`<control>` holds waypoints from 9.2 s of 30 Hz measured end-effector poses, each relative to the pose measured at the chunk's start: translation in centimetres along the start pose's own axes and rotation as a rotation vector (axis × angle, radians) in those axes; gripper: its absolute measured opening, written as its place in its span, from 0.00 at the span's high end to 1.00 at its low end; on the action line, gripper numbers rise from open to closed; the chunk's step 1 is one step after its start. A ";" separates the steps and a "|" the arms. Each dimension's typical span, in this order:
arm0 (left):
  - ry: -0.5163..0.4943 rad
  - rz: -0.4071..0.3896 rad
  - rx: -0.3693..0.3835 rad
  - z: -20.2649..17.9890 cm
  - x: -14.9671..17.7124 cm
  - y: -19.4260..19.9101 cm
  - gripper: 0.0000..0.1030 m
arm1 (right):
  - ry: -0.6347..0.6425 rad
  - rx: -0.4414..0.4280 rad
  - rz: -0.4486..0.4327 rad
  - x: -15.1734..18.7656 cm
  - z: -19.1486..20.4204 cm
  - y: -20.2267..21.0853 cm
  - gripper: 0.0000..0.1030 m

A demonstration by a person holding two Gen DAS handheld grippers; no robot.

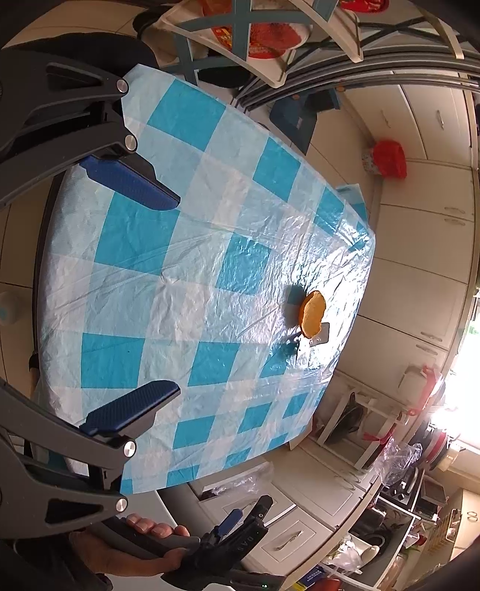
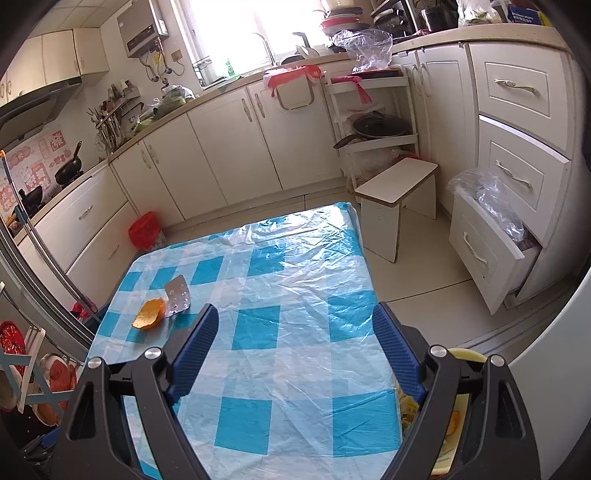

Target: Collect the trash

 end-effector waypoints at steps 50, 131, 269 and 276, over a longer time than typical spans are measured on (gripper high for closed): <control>0.034 0.008 0.031 2.8 -1.4 -2.5 0.13 | 0.046 -0.017 0.026 1.3 1.2 -0.8 0.20; 0.214 -0.084 0.173 8.0 -5.4 -4.9 0.96 | 0.081 -0.214 0.251 2.9 5.3 -3.7 0.96; -0.212 -0.136 -0.217 -3.6 2.9 9.0 0.08 | 0.148 -0.032 -0.210 11.0 2.2 11.6 0.12; -0.211 -0.136 -0.219 -3.4 2.9 9.1 0.08 | 0.148 -0.032 -0.212 11.0 2.2 11.7 0.12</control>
Point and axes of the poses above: each gripper's, at about its wrist camera, not at the fingertips, and y roughly against the way its jaws point, z to its left, x to its underside, the point moved 2 cm from there along -y, roughly the way its jaws point, and after that the axes turned 15 degrees about -y, right-handed, at the moved point
